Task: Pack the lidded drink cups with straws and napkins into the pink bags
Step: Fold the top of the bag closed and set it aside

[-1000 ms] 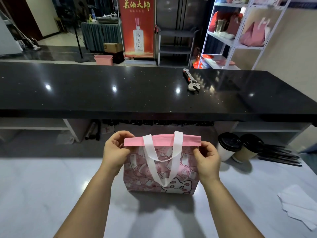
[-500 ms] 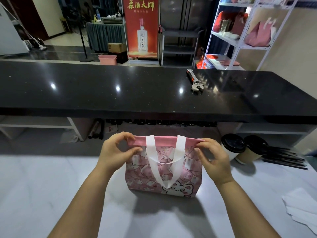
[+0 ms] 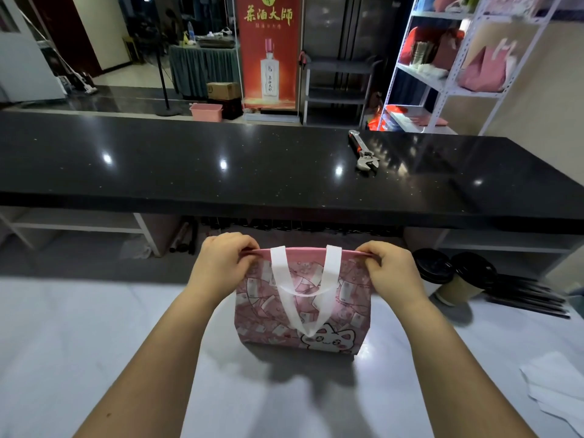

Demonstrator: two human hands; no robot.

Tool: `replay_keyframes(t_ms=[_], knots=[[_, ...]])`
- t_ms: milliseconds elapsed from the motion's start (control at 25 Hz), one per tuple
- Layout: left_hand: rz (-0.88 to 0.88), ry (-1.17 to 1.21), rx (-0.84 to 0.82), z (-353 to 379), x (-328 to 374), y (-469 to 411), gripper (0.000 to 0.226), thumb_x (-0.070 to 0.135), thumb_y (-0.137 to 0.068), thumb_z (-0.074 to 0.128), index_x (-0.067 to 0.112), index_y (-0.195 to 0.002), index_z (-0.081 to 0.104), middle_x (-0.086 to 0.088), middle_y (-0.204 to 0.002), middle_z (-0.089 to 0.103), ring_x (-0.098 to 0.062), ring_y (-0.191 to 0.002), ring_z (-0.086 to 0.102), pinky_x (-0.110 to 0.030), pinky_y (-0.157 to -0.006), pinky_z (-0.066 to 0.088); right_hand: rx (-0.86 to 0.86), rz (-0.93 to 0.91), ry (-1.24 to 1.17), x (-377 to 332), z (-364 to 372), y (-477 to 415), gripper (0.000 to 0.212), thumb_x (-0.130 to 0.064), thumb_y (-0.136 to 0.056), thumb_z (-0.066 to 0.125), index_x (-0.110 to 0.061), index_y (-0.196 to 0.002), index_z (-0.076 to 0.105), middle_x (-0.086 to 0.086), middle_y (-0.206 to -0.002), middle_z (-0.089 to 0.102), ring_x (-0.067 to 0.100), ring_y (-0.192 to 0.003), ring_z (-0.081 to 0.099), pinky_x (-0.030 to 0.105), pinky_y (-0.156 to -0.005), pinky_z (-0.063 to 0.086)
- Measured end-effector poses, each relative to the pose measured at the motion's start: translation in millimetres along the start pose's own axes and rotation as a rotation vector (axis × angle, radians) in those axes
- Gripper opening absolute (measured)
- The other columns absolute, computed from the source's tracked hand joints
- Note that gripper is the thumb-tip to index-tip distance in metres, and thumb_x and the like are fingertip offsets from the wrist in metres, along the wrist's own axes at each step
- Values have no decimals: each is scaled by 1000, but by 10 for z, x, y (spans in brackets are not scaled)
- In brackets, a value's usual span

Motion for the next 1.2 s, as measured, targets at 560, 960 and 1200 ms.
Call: replay_keyframes(t_ms=[560, 960, 1200], knots=[[63, -447, -228, 508, 728, -274, 24, 14, -91, 53, 27, -112, 56, 7, -107, 57, -19, -105, 49, -36, -93, 30, -135, -304, 539, -776, 442, -152, 16, -8, -88, 52, -21, -88, 61, -4, -86, 62, 20, -85, 57, 35, -83, 42], [99, -123, -113, 166, 265, -20, 24, 26, -94, 57, 28, -116, 64, 12, -107, 66, -13, -105, 56, -34, -94, 29, -157, -115, 169, -245, 35, -10, 13, -19, -90, 59, -27, -97, 68, -9, -95, 67, 13, -92, 58, 31, -78, 49], [44, -97, -14, 170, 226, -51, 11, 20, -90, 63, 24, -97, 70, 11, -94, 71, -13, -93, 61, -34, -92, 32, -81, -141, 107, -204, 38, -81, 13, -16, -89, 61, -24, -88, 71, -10, -85, 69, 14, -86, 61, 32, -75, 50]])
Point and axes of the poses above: each hand's wrist, its own y-axis away from the middle knuckle, its own z-axis out of the palm, x = y × z, the point moved 6 cm from there along -y, towards the middle knuckle
